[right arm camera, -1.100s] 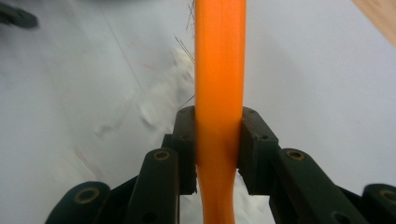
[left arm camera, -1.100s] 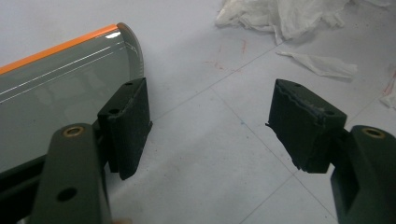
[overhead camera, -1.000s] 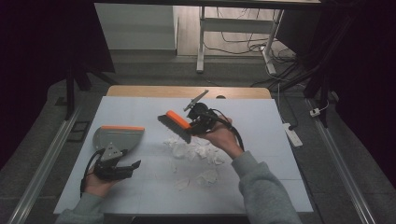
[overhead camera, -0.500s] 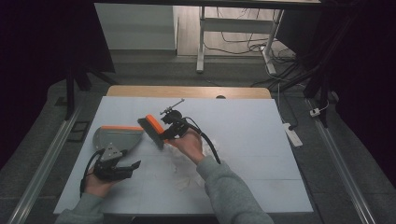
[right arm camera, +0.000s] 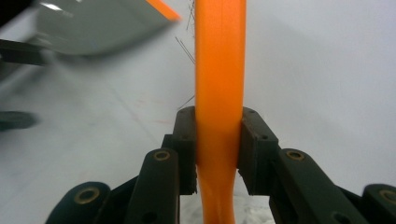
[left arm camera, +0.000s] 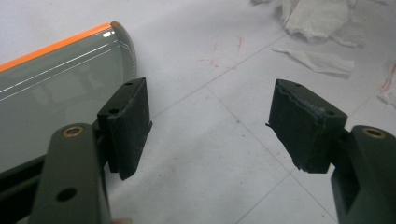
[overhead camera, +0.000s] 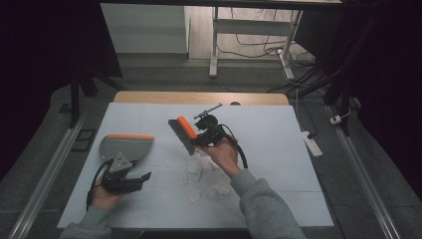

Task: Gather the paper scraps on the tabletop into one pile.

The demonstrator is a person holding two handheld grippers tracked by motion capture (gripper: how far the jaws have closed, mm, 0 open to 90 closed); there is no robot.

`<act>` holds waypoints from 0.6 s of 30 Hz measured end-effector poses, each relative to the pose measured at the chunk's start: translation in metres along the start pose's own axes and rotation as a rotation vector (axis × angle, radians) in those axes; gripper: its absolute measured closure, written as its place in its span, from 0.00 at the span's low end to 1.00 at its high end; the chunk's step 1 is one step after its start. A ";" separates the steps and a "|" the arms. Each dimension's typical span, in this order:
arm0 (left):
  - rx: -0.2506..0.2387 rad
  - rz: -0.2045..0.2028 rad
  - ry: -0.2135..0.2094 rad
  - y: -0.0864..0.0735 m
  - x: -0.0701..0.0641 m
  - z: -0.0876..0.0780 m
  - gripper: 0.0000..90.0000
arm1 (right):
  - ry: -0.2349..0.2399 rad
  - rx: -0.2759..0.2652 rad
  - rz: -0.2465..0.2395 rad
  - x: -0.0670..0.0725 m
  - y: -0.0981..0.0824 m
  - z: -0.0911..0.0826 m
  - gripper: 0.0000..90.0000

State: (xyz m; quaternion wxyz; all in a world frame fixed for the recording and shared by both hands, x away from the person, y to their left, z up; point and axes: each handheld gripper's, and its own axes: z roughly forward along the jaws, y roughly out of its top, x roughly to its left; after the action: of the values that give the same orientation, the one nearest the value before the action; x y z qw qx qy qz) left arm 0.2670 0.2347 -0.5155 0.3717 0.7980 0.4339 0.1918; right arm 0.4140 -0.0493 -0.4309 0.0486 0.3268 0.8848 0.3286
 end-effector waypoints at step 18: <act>0.001 -0.031 0.013 -0.004 0.007 -0.003 0.33 | 0.173 0.132 -0.136 0.063 -0.038 -0.001 0.79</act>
State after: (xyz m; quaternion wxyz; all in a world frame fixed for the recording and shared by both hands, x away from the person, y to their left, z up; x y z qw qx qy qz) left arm 0.2670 0.2431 -0.5168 0.3715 0.7900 0.4488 0.1909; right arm 0.3434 -0.0327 -0.4455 -0.0273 0.2392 0.9255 0.2925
